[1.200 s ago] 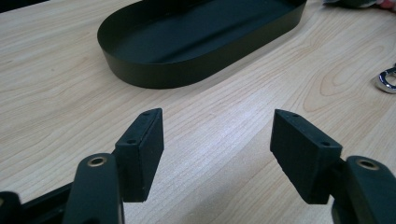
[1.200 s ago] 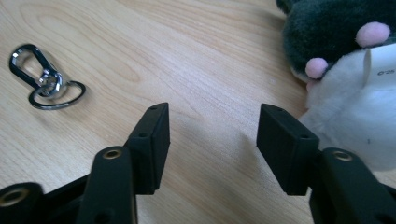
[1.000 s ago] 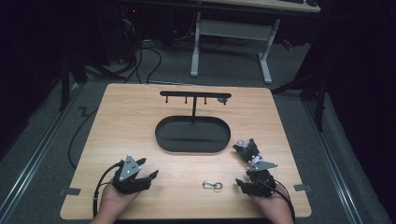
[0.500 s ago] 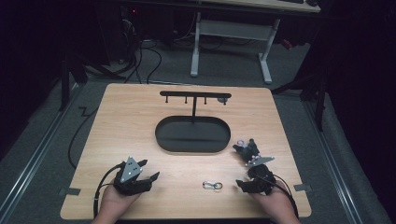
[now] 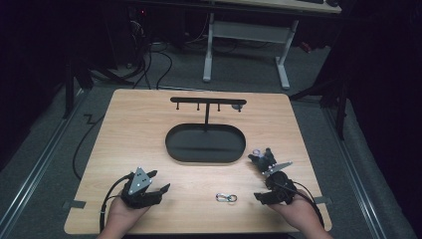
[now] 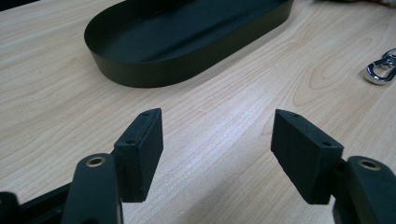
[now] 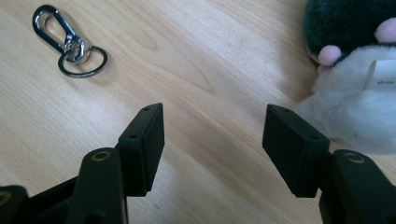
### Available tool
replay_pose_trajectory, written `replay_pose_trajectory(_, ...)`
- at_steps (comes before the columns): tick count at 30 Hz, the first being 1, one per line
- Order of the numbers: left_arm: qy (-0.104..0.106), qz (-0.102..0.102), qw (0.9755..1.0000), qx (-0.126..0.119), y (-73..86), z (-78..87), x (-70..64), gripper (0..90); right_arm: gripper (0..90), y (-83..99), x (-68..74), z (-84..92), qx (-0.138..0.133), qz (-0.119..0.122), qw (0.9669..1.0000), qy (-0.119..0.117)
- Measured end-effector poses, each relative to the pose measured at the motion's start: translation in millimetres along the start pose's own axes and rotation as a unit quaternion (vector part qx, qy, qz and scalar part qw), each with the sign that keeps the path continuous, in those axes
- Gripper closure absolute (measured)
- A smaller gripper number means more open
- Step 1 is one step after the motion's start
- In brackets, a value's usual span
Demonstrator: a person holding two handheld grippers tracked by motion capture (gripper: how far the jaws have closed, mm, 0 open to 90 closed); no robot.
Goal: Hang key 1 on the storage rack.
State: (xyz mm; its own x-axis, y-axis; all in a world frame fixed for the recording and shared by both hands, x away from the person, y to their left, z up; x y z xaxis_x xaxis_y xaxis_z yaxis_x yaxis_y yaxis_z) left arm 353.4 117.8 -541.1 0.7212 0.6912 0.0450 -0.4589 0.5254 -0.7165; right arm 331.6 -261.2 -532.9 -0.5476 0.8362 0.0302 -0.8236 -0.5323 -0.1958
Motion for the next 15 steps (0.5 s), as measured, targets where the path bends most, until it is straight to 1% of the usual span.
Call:
replay_pose_trajectory(1,0.001,-0.001,1.0,0.0,0.0,-0.3,-0.3,35.0,36.7,0.2,0.3,1.6,0.01,0.0,0.9999,-0.002)
replay_pose_trajectory(2,0.001,-0.002,1.0,0.001,0.1,-0.4,-0.4,35.0,36.7,0.4,0.2,2.5,0.013,0.0,0.9999,-0.005)
replay_pose_trajectory(6,0.001,-0.002,1.0,0.0,0.1,-0.6,0.3,35.0,34.9,1.6,-2.5,5.7,0.02,0.006,0.9998,-0.001)
replay_pose_trajectory(7,0.0,-0.002,1.0,0.001,0.1,-0.7,0.5,35.0,33.6,3.3,-4.4,8.6,0.024,-0.003,0.9997,-0.004)
replay_pose_trajectory(9,0.001,-0.002,1.0,0.001,0.2,-0.7,0.5,34.9,32.7,4.0,-5.7,9.7,0.026,-0.006,0.9996,-0.002)
replay_pose_trajectory(11,0.002,-0.003,1.0,0.001,0.2,-0.7,0.0,34.9,30.0,6.9,-11.1,13.8,0.03,-0.013,0.9995,0.005)
replay_pose_trajectory(13,0.002,-0.004,1.0,0.002,0.3,-0.9,-0.3,34.9,29.4,8.3,-14.9,16.2,0.028,-0.017,0.9994,0.002)
replay_pose_trajectory(15,0.002,-0.004,1.0,0.002,0.3,-0.9,-0.4,34.9,28.6,9.2,-16.5,17.8,0.031,-0.021,0.9993,0.005)
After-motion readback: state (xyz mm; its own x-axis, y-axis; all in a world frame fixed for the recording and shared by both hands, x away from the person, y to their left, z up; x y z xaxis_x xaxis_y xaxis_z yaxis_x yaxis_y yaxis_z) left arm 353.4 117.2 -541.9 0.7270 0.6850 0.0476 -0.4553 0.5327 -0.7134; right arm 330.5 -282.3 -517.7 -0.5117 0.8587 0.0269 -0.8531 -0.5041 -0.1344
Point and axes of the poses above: each handheld gripper's, and its own axes: z roughly backward along the jaws, y roughly out of its underside, x roughly to its left, the point moved 6 cm from there along -z, roughly forward along the jaws, and after that the axes turned 12 degrees about x, right-handed, at the moved point
